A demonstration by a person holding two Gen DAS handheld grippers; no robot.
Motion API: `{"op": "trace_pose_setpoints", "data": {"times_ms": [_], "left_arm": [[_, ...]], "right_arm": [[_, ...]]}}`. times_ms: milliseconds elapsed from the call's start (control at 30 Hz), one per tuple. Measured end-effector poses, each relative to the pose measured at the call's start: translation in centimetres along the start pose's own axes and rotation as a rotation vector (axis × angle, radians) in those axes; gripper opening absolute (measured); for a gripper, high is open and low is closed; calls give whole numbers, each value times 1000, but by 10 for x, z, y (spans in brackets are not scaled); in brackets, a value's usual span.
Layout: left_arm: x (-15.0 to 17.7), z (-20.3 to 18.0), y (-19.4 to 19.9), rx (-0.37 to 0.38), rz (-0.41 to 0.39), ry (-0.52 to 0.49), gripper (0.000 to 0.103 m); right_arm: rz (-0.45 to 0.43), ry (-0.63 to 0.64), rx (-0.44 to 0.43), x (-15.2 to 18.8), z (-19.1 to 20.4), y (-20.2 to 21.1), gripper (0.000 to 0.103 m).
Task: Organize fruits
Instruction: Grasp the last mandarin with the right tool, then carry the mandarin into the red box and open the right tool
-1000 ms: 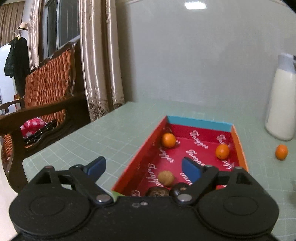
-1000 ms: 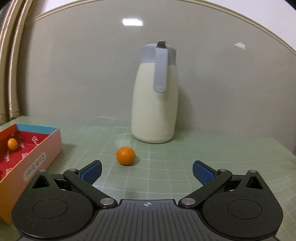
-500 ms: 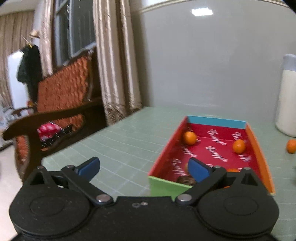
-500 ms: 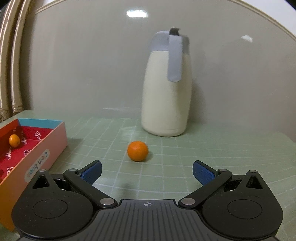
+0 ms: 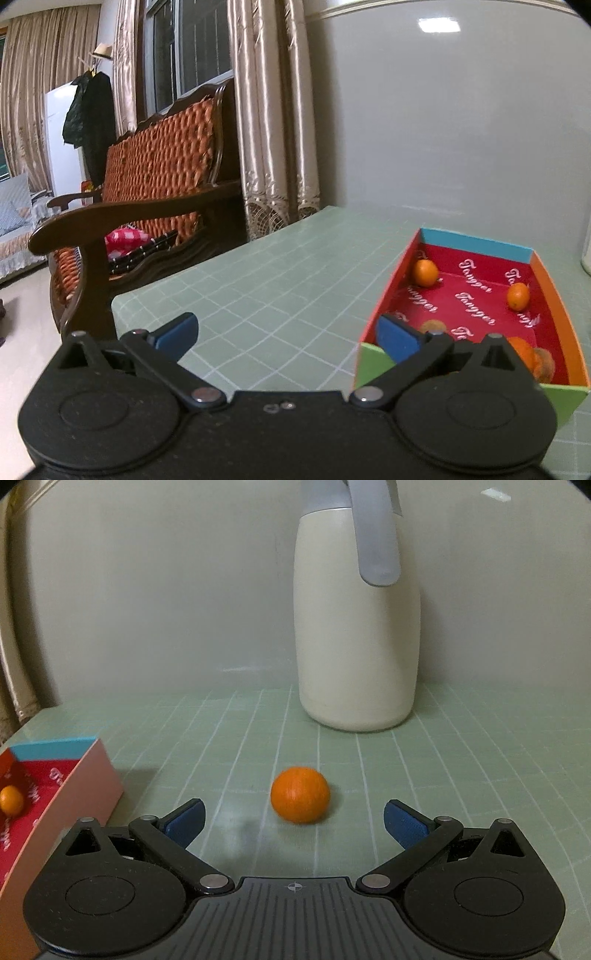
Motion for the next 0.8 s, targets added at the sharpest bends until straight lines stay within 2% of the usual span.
{"op": "trace_pose_setpoints", "data": {"times_ms": [100,133,200,300,433,800], "left_arm": [[0,3,-1,8,5,11,97],[1,3,0,3,3,8,97],[1,3,1,-3,-2,5,97],[1,3,1,1,0,6,97],[0,4,0,4,3,9,97],[0,7,0,14,12,21,97]], "right_arm": [[-9,3,-3,-5,1,-6,100],[-13,3,-2,-5,2,-7,87],[5,7,-5,-6,3,-12,73],[28,14,4,-5,4,-20,72],[43,35,19,-3,5,-26,42],[37,41,-21,0,5,-20,39]]}}
Point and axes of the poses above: each gripper's, at about its wrist camera, not at the fingertips, and y roughly against the way its jaws point, z to its left, x to its underside, the point moved 1 cm from there along -y, roughly the way its jaws point, and after that the axes turned 2 degrees about -y, right-handed, at the moved point
